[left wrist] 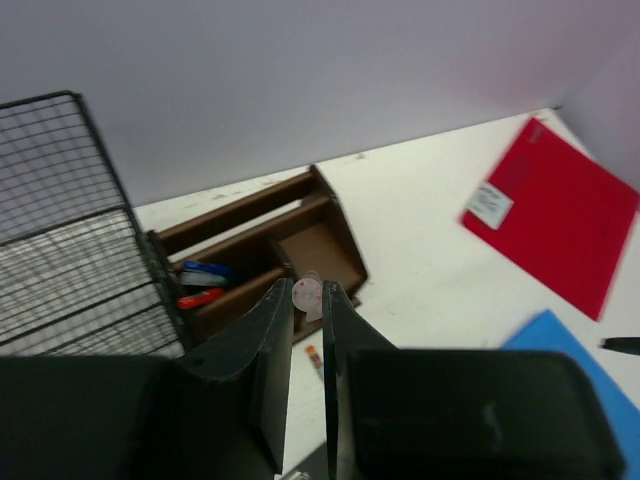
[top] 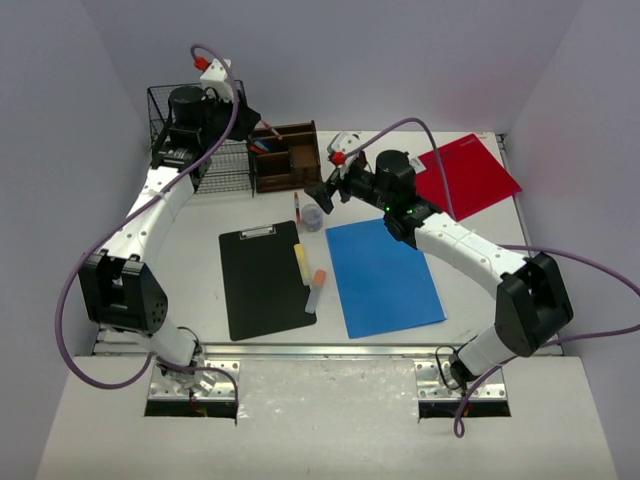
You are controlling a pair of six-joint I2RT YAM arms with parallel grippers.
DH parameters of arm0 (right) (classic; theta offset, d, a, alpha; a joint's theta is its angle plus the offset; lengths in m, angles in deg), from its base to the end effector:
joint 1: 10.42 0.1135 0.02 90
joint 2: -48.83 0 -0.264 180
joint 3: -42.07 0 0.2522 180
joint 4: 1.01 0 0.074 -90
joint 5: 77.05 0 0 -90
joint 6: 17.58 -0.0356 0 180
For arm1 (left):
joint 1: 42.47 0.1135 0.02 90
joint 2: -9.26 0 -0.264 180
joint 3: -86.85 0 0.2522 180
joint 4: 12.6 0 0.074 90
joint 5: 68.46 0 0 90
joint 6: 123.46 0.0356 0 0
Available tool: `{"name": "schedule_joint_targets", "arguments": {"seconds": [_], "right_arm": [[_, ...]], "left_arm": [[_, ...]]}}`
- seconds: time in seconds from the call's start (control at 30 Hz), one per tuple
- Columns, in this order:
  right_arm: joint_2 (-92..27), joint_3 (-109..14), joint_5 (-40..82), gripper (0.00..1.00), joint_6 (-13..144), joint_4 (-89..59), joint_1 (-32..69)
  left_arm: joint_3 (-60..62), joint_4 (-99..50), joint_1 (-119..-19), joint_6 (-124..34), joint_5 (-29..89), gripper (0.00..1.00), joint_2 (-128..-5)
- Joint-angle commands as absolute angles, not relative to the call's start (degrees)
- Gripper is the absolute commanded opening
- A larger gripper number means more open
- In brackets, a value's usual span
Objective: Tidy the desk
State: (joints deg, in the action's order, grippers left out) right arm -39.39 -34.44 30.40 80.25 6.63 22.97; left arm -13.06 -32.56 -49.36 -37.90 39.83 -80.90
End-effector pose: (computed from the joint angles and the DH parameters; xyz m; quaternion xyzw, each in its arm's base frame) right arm 0.3001 0.2106 0.3185 -0.3514 0.6406 0.2573 0.6324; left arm 0.3713 -0.0561 0.4011 0.1181 0.7551 -0.1838 0.6181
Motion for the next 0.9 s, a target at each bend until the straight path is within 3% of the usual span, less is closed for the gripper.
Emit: {"name": "schedule_joint_targets", "arguments": {"seconds": [0.0,0.33,0.8,0.87], "right_arm": [[-37.55,-34.53,27.8,0.99,74.28,0.61,19.25],[-37.63,-33.91,29.44,0.99,72.46,-2.56,16.21],[-39.25,-33.92,30.52,0.99,70.39,-1.77,16.21],[-39.72,-34.31,30.03,0.99,70.07,-2.0,16.21]], "left_arm": [[-18.13,-32.11,-49.68,-31.22,28.74,0.0,-86.32],[-19.72,-23.44,-49.76,-32.77,25.5,0.0,-95.01],[-23.15,-23.03,-50.21,-32.84,26.81,0.0,-101.84],[-22.85,-23.74,-50.29,-32.84,26.49,0.2,-102.01]]}}
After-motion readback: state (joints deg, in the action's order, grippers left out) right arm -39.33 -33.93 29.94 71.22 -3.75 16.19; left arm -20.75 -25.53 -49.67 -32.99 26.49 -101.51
